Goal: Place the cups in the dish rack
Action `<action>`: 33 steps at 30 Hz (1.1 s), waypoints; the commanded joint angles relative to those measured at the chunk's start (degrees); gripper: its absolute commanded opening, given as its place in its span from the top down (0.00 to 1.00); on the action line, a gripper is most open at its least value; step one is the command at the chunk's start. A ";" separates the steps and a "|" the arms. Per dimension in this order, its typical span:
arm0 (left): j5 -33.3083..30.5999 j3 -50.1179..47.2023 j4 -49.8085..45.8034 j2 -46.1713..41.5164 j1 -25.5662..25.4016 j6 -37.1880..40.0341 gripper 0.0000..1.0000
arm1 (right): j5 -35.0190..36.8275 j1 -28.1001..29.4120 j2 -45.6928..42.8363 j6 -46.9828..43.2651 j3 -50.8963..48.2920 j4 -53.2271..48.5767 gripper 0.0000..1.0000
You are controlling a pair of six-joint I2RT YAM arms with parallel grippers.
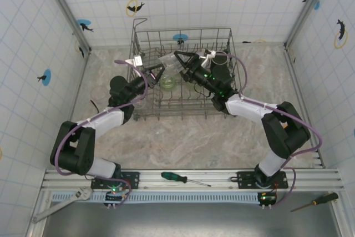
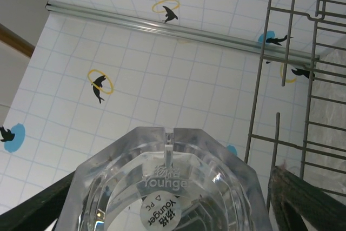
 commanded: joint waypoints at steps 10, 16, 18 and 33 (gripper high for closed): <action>0.71 3.90 -0.48 0.78 -0.20 0.60 0.95 | 1.73 0.10 -0.36 -0.38 0.11 6.91 0.34; 0.91 6.00 -5.86 -0.03 -0.19 2.85 0.64 | 2.84 -0.38 -2.02 -2.51 -1.15 7.00 0.41; 1.54 6.77 -8.11 -0.50 -0.20 3.74 0.47 | 2.86 -0.70 -2.45 -3.33 -0.76 5.97 0.41; 2.46 9.35 -27.69 -7.66 -0.20 13.41 0.03 | 3.33 -3.55 -4.75 -14.11 3.70 -4.27 0.41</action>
